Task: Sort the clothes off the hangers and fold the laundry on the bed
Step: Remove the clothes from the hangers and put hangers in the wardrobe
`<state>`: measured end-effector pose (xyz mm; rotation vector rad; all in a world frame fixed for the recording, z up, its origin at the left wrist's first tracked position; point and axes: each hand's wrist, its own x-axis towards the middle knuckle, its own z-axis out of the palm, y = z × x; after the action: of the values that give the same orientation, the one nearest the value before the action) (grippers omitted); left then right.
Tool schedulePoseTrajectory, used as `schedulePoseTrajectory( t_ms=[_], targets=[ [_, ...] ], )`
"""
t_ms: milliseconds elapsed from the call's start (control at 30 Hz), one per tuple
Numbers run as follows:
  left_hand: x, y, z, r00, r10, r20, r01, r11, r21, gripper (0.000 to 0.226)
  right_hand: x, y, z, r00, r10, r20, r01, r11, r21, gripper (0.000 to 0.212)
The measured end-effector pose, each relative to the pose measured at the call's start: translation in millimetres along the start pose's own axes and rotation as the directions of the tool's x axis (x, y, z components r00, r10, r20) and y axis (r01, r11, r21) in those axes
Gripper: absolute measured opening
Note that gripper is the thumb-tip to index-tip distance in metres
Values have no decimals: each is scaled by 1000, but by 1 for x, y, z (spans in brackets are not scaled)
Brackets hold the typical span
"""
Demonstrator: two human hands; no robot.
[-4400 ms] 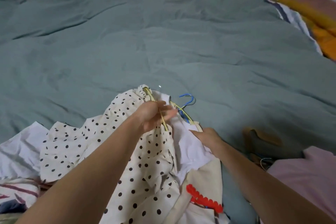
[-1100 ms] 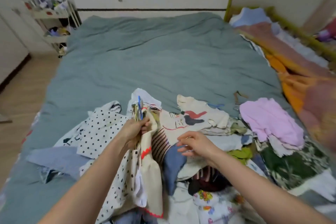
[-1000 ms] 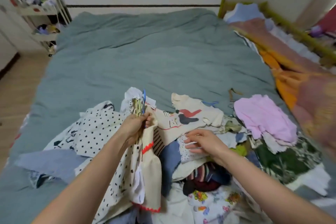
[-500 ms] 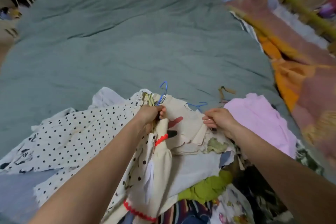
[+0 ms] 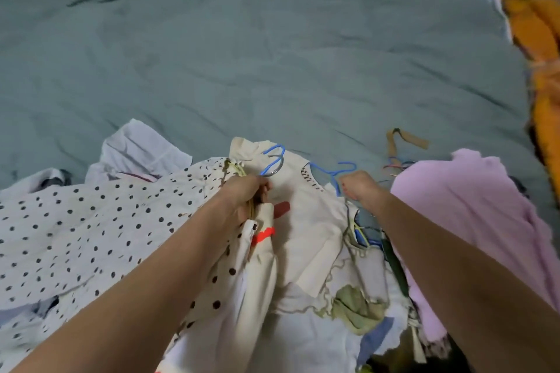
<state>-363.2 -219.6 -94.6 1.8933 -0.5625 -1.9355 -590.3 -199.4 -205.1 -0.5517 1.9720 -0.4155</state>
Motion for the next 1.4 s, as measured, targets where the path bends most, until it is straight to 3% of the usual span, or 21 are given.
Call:
schedulePoseTrajectory(
  t_ms=[33,67,167,300,367,500,633,900,1100,1233,1400],
  targets=[
    [3,1,1,1000,-3,12,3,1000,-1,31,0,-6,4,994,84,63,-94,981,172,22],
    [6,1,2,1000,-3,17,3,1000,1,30,2,-9,10,998,28,56,-39,978,203,27],
    [12,0,2,1000,-12,23,12,1000,5,28,10,-15,15,996,73,47,-86,906,413,24],
    [15,-1,-2,999,-13,41,14,1000,-20,25,-10,-45,10,999,-52,7,40,845,533,29],
    [14,1,-5,999,-1,51,4,998,-61,23,-28,-60,8,990,-138,7,116,854,507,32],
    [3,17,-19,993,53,103,-39,990,-135,27,-61,-84,7,953,-303,8,275,874,402,40],
    [-28,37,-41,986,132,101,-113,978,-175,31,-89,-103,-2,927,-371,-60,373,889,265,44],
    [-114,54,-83,952,294,86,-258,922,-288,23,-192,-127,-28,885,-436,-161,460,873,161,38],
    [-191,64,-147,908,410,82,-357,862,-359,23,-293,-141,-31,765,-571,-297,553,819,-151,40],
    [-236,66,-165,873,459,163,-387,858,-338,26,-356,-136,-57,677,-626,-387,495,776,-389,44],
    [-269,59,-161,857,458,236,-392,876,-280,29,-415,-112,-107,558,-637,-532,292,751,-592,33]
  ],
)
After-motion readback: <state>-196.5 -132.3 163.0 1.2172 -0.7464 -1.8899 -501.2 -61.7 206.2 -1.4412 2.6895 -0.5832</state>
